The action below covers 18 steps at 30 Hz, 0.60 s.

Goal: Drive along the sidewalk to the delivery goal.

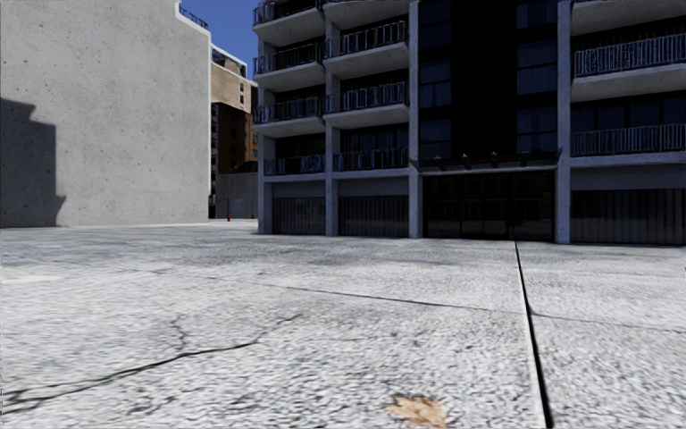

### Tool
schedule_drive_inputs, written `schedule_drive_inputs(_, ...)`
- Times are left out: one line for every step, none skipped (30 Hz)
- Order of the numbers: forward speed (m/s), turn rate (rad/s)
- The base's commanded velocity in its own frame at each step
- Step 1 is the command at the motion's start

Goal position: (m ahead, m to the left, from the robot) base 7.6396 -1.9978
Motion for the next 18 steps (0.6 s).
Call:
schedule_drive_inputs(2.00,-0.34)
schedule_drive_inputs(2.00,-0.34)
schedule_drive_inputs(2.00,-0.34)
schedule_drive_inputs(2.00,-0.34)
schedule_drive_inputs(2.00,-0.34)
schedule_drive_inputs(2.00,-0.34)
schedule_drive_inputs(2.00,-0.34)
schedule_drive_inputs(2.00,-0.34)
schedule_drive_inputs(2.00,-0.34)
schedule_drive_inputs(2.00,-0.34)
schedule_drive_inputs(2.00,-0.34)
schedule_drive_inputs(2.00,-0.34)
schedule_drive_inputs(2.00,-0.34)
schedule_drive_inputs(2.00,-0.34)
schedule_drive_inputs(2.00,-0.34)
schedule_drive_inputs(2.00,-0.34)
schedule_drive_inputs(2.00,-0.34)
schedule_drive_inputs(2.00,-0.34)
